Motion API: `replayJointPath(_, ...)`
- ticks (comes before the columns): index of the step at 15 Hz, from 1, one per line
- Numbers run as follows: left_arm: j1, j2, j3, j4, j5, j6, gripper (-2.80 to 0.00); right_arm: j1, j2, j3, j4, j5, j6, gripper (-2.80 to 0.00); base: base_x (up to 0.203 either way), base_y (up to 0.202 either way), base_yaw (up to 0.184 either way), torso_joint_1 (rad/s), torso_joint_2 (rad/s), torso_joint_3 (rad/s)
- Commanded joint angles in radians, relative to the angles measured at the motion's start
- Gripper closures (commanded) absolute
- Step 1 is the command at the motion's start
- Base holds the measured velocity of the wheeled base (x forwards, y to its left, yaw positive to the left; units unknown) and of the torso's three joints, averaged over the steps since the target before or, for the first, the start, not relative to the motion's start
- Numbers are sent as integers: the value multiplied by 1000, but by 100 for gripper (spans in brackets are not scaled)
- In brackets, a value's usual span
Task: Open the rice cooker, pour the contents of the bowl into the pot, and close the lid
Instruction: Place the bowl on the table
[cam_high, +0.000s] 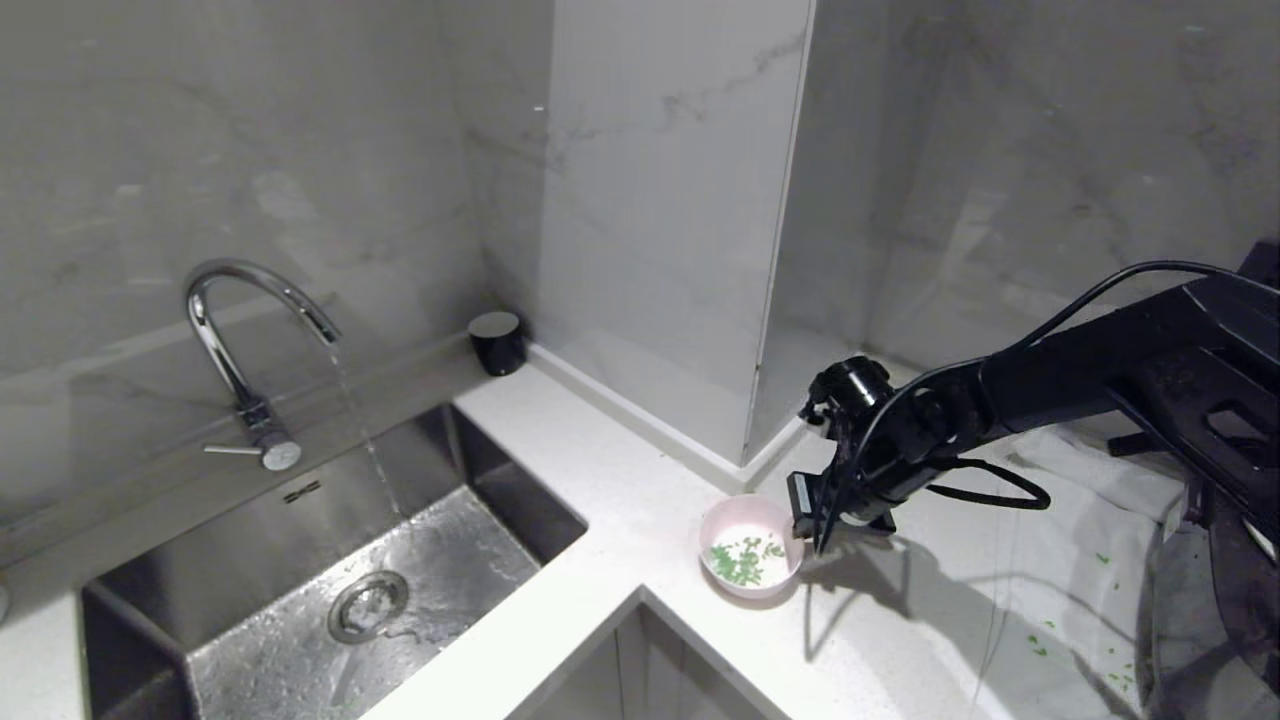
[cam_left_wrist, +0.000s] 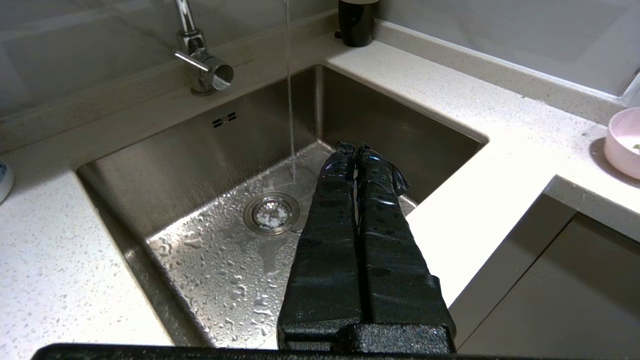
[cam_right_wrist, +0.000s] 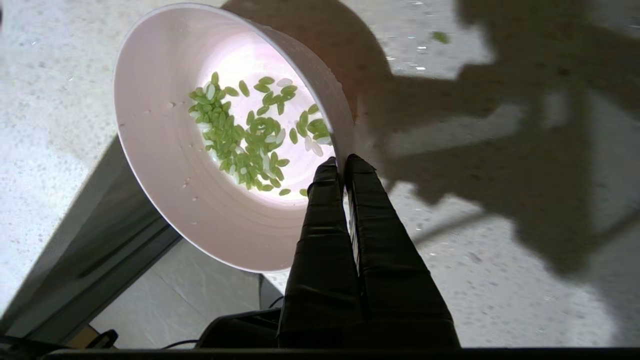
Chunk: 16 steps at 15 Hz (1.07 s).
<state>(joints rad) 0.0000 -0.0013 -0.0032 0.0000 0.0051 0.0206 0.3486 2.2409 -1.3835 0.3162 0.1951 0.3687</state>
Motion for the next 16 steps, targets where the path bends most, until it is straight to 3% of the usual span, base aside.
replayJointPath(1,2,1,0,0,1,1,0,36,25,-27,0,4,7,0,0,0,0,0,0,0)
replayJointPath(6,2,1,0,0,1,1,0,105,31,-71,-2,5,27,0,0,0,0,0,0,0)
replayJointPath(16,1,1,0,0,1,-1,0,174,179,-315,1,4,90,0,0,0,0,0,0,0)
